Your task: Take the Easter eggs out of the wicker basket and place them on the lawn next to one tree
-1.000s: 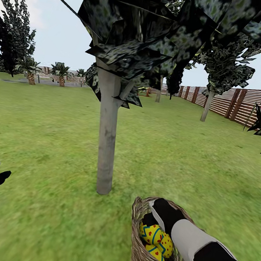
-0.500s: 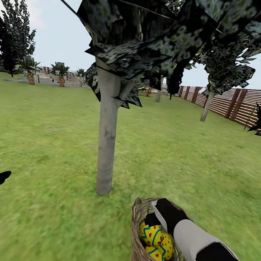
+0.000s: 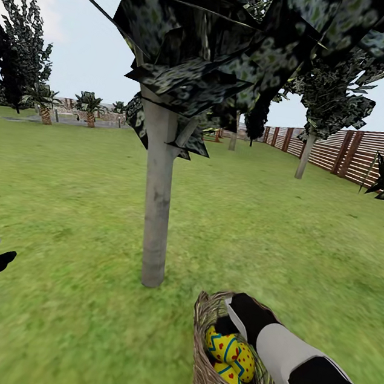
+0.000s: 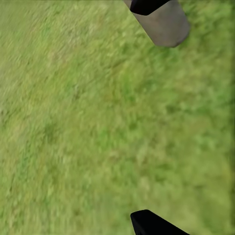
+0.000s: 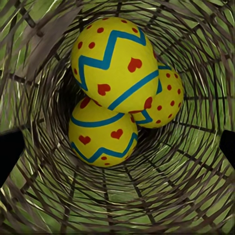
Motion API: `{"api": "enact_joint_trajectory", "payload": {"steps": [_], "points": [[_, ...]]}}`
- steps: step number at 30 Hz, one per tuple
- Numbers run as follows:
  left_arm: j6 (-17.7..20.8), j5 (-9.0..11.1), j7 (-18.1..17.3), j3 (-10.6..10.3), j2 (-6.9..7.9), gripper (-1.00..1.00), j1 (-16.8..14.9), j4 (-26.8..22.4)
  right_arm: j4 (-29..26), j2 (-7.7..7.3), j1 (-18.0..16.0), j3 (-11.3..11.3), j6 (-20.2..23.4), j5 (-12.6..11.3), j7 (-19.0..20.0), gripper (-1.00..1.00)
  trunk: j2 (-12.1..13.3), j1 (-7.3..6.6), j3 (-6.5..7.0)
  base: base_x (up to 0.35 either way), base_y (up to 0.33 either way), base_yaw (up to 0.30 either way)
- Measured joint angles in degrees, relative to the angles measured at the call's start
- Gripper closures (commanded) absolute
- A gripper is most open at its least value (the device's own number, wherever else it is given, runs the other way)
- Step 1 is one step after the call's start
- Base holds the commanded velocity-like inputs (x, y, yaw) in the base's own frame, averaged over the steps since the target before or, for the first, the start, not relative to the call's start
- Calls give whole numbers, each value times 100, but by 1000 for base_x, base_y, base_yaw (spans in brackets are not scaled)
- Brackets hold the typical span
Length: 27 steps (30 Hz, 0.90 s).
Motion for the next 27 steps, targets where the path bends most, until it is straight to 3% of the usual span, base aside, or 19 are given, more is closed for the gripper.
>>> {"api": "enact_joint_trajectory", "payload": {"steps": [27], "points": [[1, -4, -7, -7, 11, -100, 0, 0, -18, 2, 0, 0, 43, 41, -31, -100, 0, -1, 0, 42, 0, 0]]}}
